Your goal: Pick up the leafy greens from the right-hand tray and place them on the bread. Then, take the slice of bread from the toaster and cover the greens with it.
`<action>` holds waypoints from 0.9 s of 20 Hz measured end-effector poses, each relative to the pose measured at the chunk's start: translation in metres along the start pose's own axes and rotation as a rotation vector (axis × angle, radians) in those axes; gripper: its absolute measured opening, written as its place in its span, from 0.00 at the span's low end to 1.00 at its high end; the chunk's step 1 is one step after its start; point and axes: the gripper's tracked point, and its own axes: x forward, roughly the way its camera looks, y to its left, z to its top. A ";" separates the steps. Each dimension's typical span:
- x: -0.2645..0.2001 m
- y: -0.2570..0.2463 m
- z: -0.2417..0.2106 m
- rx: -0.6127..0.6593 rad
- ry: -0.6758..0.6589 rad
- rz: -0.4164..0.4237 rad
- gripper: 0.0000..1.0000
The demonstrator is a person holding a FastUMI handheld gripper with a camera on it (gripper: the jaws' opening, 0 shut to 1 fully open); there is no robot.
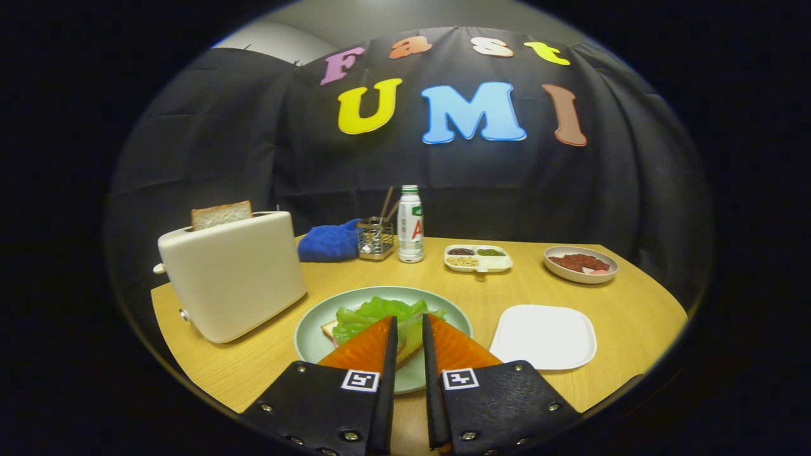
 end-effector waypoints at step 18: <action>-0.020 0.128 0.066 -0.041 -0.088 0.059 0.38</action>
